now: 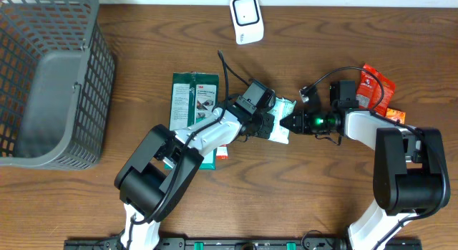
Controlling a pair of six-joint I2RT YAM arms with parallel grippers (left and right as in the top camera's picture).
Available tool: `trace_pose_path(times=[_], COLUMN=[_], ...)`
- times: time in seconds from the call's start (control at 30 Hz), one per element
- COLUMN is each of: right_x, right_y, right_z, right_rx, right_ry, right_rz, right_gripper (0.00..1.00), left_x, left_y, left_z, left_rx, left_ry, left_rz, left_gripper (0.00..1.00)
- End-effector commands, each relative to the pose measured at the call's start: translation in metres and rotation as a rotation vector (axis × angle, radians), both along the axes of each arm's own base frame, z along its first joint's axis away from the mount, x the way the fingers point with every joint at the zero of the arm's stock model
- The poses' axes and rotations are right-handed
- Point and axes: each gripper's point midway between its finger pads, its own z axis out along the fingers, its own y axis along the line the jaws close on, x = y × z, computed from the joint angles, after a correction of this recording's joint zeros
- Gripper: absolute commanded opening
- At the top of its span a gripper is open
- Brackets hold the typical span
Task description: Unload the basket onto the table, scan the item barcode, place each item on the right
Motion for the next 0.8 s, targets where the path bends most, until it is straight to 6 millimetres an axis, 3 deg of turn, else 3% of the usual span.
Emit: trace_pose_path(times=[0.0, 0.17, 0.23, 0.33, 0.5, 0.63, 0.77], right_x=[-0.007, -0.007, -0.007, -0.005, -0.006, -0.006, -0.005], right_y=[0.002, 0.008, 0.010, 0.010, 0.009, 0.002, -0.013], right_z=[-0.004, 0.006, 0.010, 0.018, 0.033, 0.045, 0.066], right_rx=[0.029, 0.073, 0.084, 0.083, 0.064, 0.000, -0.151], right_ry=[0.007, -0.040, -0.053, -0.077, -0.127, -0.150, -0.195], right_rz=[0.022, 0.069, 0.079, 0.084, 0.102, 0.084, 0.024], right_gripper=[0.17, 0.01, 0.01, 0.01, 0.01, 0.01, 0.01], left_x=[-0.008, -0.004, -0.001, 0.007, 0.016, 0.014, 0.013], left_y=[0.012, 0.011, 0.010, 0.012, 0.032, 0.064, 0.128], left_z=[-0.026, -0.014, -0.002, 0.027, 0.072, 0.100, 0.130], left_rx=[0.070, 0.054, 0.036, 0.017, 0.053, 0.107, 0.184], left_ry=[0.037, 0.016, -0.006, -0.066, -0.175, -0.197, -0.198], left_rz=[0.009, 0.010, 0.013, 0.031, 0.094, 0.155, 0.287], left_gripper=[0.12, 0.12, 0.12, 0.15, 0.22, 0.25, 0.38])
